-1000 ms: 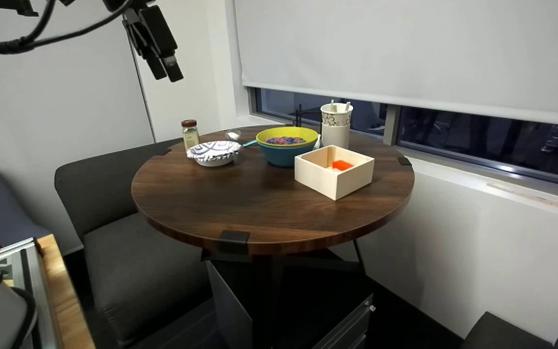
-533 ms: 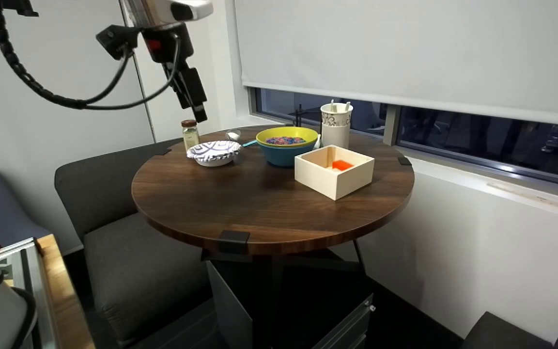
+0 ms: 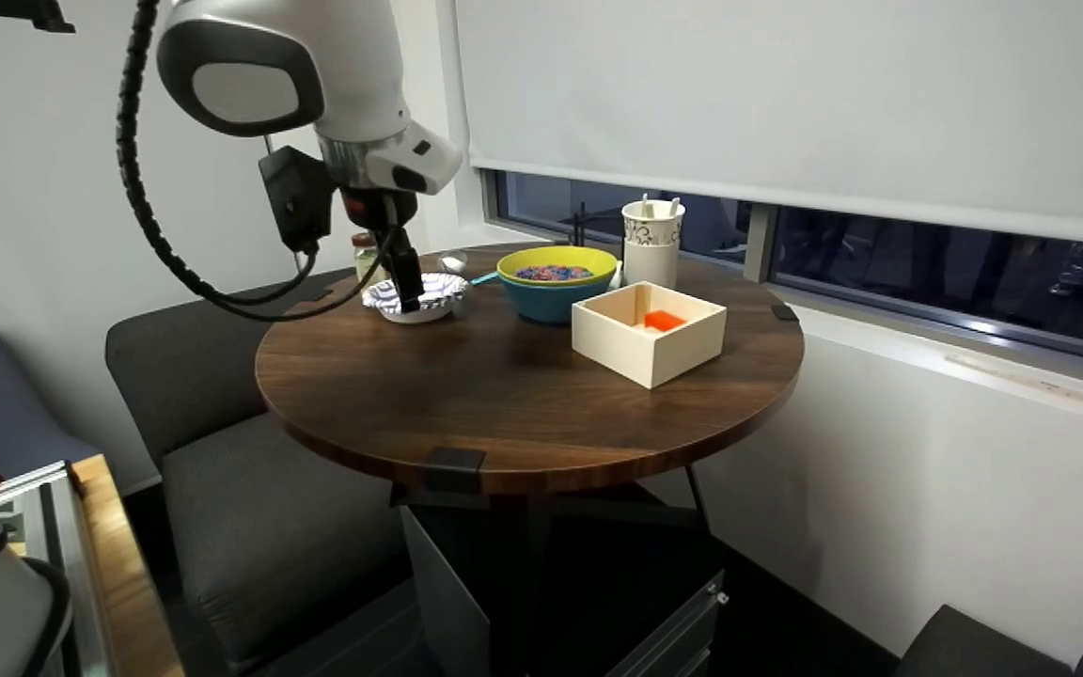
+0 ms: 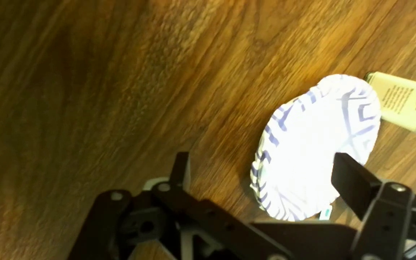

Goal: Pick up the stacked white bowls and put them in the yellow bowl

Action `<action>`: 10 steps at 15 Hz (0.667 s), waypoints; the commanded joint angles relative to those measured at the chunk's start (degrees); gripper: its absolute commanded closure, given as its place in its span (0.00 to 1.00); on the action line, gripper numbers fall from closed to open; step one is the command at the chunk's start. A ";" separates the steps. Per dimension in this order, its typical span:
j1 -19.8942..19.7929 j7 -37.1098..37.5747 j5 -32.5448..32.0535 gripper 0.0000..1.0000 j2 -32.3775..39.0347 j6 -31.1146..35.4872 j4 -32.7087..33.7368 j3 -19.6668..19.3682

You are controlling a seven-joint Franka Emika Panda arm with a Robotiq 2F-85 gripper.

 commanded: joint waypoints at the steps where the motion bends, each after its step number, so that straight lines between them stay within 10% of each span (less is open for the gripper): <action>1: 6.62 -12.74 15.71 0.00 6.52 -1.26 3.70 -6.07; 8: 6.75 -27.04 30.55 0.00 16.75 -3.61 9.95 -6.44; 9: 6.54 -27.89 31.39 0.25 18.08 -3.89 10.76 -6.23; 10: 6.38 -28.71 32.40 0.28 19.27 -4.17 11.57 -6.07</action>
